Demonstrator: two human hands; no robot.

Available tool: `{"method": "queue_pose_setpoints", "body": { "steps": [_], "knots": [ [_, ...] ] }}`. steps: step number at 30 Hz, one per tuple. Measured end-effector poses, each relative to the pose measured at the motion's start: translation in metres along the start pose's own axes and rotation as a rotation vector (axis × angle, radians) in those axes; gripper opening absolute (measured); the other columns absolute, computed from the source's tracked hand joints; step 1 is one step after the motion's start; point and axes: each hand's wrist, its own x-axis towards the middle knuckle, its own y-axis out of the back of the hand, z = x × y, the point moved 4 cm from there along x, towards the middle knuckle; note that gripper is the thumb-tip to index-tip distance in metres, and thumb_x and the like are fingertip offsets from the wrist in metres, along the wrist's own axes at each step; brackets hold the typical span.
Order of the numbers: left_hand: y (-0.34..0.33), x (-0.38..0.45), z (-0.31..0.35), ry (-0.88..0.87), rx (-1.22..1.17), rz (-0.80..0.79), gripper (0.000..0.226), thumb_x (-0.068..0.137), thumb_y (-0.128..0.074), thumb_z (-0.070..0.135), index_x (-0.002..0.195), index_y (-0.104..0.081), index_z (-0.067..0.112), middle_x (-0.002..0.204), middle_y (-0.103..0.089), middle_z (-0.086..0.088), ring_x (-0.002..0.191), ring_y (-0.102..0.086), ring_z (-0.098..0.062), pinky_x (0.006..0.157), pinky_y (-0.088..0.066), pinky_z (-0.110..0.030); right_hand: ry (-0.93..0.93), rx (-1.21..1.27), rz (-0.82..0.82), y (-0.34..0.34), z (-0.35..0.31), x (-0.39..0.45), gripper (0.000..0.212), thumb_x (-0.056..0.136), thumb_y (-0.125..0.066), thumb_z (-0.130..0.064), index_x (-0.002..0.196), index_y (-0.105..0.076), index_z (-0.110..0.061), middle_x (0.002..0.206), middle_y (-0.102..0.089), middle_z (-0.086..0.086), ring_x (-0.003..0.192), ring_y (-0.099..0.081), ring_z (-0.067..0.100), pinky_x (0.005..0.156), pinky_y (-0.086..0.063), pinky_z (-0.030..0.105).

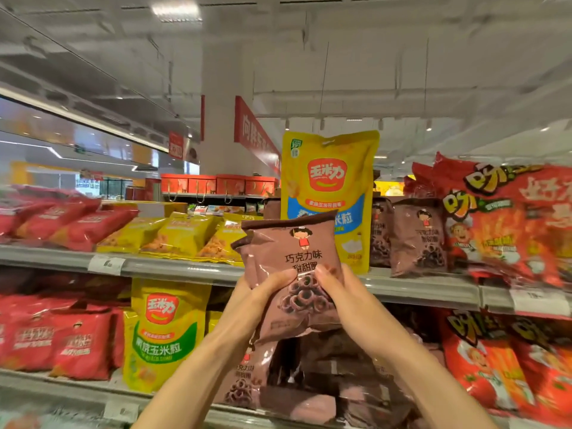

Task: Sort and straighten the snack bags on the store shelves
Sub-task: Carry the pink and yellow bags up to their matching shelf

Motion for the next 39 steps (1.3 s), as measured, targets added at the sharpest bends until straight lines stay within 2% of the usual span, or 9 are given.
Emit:
{"method": "queue_pose_setpoints", "body": {
  "steps": [4,9,13,18,23,26,30,33,39],
  "knots": [
    [0.0,0.014,0.003,0.008,-0.053,0.065,0.063,0.07,-0.083,0.044,0.123,-0.067,0.013,0.101,-0.08,-0.014,0.089,-0.078,-0.035,0.073,-0.062,-0.043,0.052,-0.071,0.057,0.007,-0.012,0.013,0.049,0.086,-0.047,-0.079,0.126,-0.053,-0.052,0.128,-0.063,-0.028,0.121,-0.057,-0.007,0.112,-0.044,0.04],
    [-0.005,0.027,0.003,0.007,-0.121,0.077,0.034,0.092,-0.067,0.036,0.116,-0.071,0.012,0.098,-0.08,-0.015,0.081,-0.078,-0.03,0.06,-0.059,-0.034,0.081,-0.124,0.155,0.012,-0.027,0.015,0.043,0.093,-0.05,-0.07,0.122,-0.06,-0.039,0.114,-0.068,-0.023,0.108,-0.061,-0.006,0.101,-0.049,0.033],
    [-0.001,0.029,0.003,-0.045,-0.153,0.12,0.026,0.092,-0.069,0.031,0.113,-0.071,0.014,0.096,-0.08,-0.013,0.08,-0.078,-0.027,0.065,-0.062,-0.037,0.078,-0.185,0.251,0.021,-0.027,0.02,0.057,0.096,-0.042,-0.069,0.135,-0.054,-0.029,0.125,-0.061,-0.014,0.114,-0.058,0.005,0.095,-0.042,0.029],
    [0.023,0.037,0.004,-0.112,-0.14,0.211,0.042,0.082,-0.082,0.037,0.116,-0.07,0.016,0.103,-0.08,-0.013,0.094,-0.077,-0.035,0.088,-0.06,-0.06,-0.027,-0.359,0.52,0.057,-0.009,0.065,0.078,0.096,-0.057,-0.058,0.154,-0.032,-0.012,0.155,-0.04,0.011,0.14,-0.044,0.03,0.112,-0.037,0.044],
    [0.043,0.041,0.006,-0.148,-0.137,0.298,0.059,0.069,-0.089,0.043,0.119,-0.066,0.023,0.106,-0.08,-0.007,0.097,-0.078,-0.031,0.09,-0.06,-0.057,-0.114,-0.406,0.593,0.051,0.003,0.104,0.11,0.087,-0.07,-0.06,0.161,-0.009,-0.006,0.162,-0.023,0.02,0.15,-0.025,0.039,0.118,-0.029,0.05],
    [0.051,0.045,0.003,-0.12,-0.131,0.307,0.085,0.054,-0.092,0.055,0.127,-0.061,0.025,0.112,-0.079,-0.007,0.098,-0.077,-0.031,0.089,-0.06,-0.06,-0.106,-0.356,0.642,0.054,0.007,0.115,0.12,0.078,-0.078,-0.061,0.161,-0.011,-0.006,0.162,-0.027,0.019,0.15,-0.026,0.037,0.119,-0.029,0.051],
    [0.061,0.048,-0.002,-0.109,-0.128,0.329,0.101,0.043,-0.095,0.065,0.129,-0.06,0.026,0.115,-0.077,-0.007,0.099,-0.077,-0.031,0.089,-0.06,-0.06,-0.057,-0.215,0.616,0.064,0.012,0.118,0.102,0.068,-0.09,-0.052,0.142,-0.036,-0.006,0.14,-0.049,0.013,0.133,-0.048,0.032,0.105,-0.044,0.043],
    [0.066,0.047,-0.001,-0.127,-0.11,0.331,0.092,0.049,-0.094,0.06,0.128,-0.062,0.025,0.113,-0.078,-0.007,0.098,-0.077,-0.031,0.089,-0.06,-0.059,-0.034,-0.141,0.565,0.066,0.01,0.116,0.086,0.069,-0.093,-0.042,0.127,-0.037,-0.011,0.124,-0.055,0.005,0.116,-0.057,0.026,0.091,-0.047,0.037],
    [0.085,0.045,0.002,-0.169,-0.054,0.365,0.085,0.053,-0.09,0.059,0.127,-0.063,0.026,0.111,-0.079,-0.004,0.098,-0.078,-0.027,0.09,-0.061,-0.056,0.06,-0.1,0.529,0.066,0.001,0.115,0.089,0.071,-0.093,-0.035,0.136,-0.037,-0.01,0.128,-0.056,0.003,0.114,-0.056,0.019,0.095,-0.049,0.039]
  ]
}}
